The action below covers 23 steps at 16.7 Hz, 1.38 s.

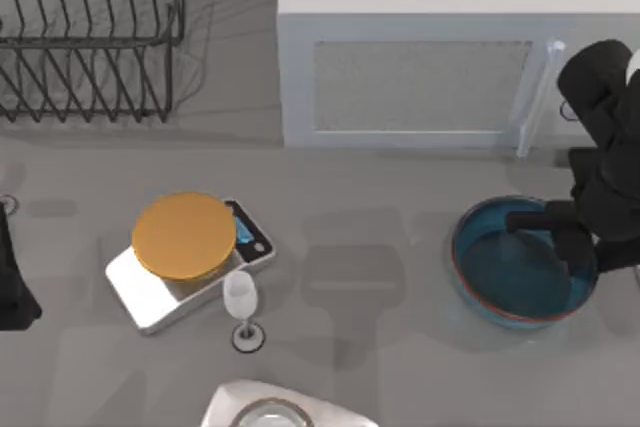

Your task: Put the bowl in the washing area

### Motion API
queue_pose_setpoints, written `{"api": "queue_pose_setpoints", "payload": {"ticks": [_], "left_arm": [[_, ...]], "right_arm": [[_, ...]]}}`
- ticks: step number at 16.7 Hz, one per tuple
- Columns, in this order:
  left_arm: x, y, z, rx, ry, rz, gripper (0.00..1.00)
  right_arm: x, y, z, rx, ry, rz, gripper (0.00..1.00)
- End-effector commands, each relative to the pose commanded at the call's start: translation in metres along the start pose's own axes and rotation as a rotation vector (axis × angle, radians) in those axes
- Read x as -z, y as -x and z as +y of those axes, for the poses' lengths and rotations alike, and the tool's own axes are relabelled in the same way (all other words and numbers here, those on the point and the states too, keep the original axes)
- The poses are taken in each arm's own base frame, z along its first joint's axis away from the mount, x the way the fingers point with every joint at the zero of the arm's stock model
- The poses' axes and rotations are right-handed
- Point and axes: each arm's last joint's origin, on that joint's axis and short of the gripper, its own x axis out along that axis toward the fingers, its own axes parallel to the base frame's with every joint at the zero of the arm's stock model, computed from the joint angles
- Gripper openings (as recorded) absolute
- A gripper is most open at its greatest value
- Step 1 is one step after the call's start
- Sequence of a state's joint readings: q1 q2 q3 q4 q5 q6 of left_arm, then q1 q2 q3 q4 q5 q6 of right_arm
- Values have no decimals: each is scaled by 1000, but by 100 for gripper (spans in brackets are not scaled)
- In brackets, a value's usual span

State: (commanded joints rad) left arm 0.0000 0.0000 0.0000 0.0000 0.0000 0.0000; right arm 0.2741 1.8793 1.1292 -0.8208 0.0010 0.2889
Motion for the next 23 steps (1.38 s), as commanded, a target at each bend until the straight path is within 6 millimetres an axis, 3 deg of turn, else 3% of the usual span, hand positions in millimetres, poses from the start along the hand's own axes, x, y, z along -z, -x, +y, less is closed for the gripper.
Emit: {"api": "queue_pose_setpoints", "payload": {"ticks": [8,13,23], "left_arm": [[0,0,0,0,0,0,100],[0,0,0,0,0,0,100],[0,0,0,0,0,0,100]], "right_arm": [[-2,8,-3,-9,-8,-14,0],[1,64,-15,-59,-36,-36,0],[-1,142,1,-6,-1,3,0]]}}
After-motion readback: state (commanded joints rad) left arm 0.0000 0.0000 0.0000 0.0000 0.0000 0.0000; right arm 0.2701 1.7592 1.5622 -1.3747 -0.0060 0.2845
